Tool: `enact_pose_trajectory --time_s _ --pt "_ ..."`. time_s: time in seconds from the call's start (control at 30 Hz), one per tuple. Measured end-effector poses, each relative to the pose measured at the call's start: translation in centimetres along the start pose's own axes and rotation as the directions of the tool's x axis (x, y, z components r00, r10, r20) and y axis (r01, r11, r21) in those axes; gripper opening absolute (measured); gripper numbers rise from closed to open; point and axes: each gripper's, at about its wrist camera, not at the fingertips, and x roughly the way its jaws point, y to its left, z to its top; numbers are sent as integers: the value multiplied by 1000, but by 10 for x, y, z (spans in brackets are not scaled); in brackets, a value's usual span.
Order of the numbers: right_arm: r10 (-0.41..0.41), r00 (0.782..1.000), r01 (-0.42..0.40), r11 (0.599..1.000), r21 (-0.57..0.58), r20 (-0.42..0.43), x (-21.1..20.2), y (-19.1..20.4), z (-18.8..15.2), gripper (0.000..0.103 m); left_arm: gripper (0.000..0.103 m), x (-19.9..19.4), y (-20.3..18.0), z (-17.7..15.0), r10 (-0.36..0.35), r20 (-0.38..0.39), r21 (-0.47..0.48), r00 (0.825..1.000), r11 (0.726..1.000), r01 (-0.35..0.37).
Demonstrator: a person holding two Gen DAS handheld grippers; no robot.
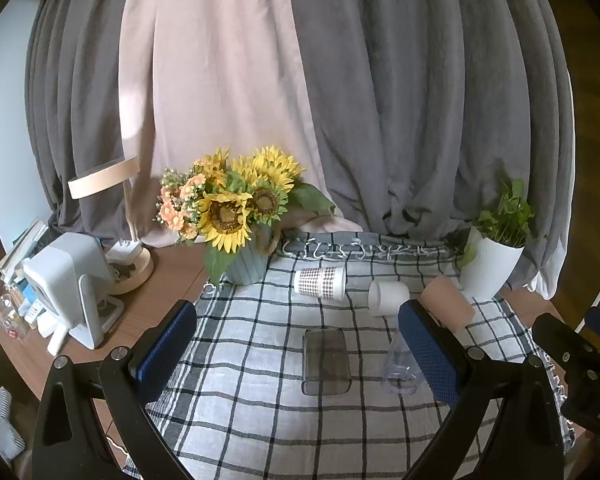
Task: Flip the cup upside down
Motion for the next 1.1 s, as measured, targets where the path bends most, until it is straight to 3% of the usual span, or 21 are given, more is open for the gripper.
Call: enact_pose_trajectory --time_s 1.1 --pt "-2 1000 2 1000 -1 25 -8 0 -2 102 103 -6 -1 2 -26 12 10 1000 1000 26"
